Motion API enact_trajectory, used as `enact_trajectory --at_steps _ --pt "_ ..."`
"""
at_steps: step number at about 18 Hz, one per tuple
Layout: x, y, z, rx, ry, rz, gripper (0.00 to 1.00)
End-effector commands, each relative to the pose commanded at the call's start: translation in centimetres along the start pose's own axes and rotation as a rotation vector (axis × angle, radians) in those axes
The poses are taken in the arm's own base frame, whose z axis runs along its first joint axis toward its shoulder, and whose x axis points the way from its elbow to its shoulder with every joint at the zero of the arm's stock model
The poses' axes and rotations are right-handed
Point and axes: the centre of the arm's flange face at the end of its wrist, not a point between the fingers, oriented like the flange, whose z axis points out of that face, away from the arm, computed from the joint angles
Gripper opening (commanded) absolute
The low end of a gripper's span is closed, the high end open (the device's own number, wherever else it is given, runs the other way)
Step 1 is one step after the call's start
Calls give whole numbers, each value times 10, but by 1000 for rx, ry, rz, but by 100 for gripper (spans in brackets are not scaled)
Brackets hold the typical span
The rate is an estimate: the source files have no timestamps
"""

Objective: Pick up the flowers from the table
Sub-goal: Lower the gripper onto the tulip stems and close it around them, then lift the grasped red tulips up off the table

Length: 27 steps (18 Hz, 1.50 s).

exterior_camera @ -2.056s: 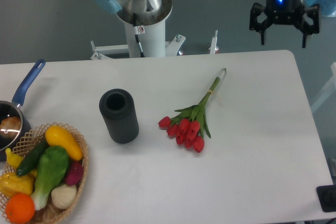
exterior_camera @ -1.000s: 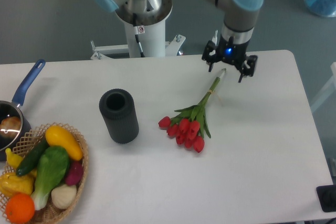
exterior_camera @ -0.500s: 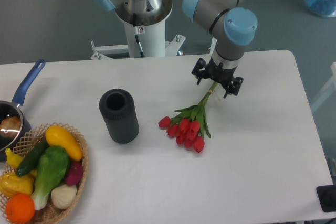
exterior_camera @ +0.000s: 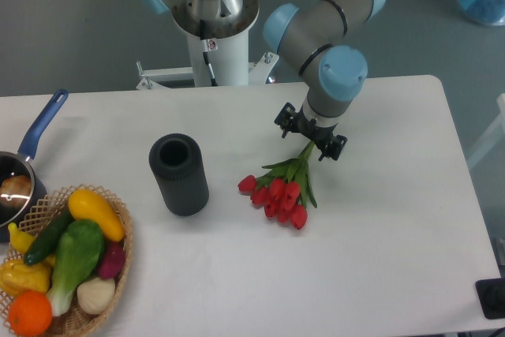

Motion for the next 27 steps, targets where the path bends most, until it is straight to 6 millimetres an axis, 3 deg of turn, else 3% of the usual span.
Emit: enact_trajectory --at_steps 8,10,11,15,20,23,27 --pt "-3 -1 6 2 -7 -5 100" --pt "-3 -1 7 2 -6 -23 95" --pt "-3 -2 7 2 -7 -34 91" --pt "-5 -2 4 4 -12 -40 60" --pt "-7 -3 -1 1 -21 -43 12" --pt "-7 -7 -2 1 -23 -48 1" --pt "-10 -9 -4 2 -30 -45 0"
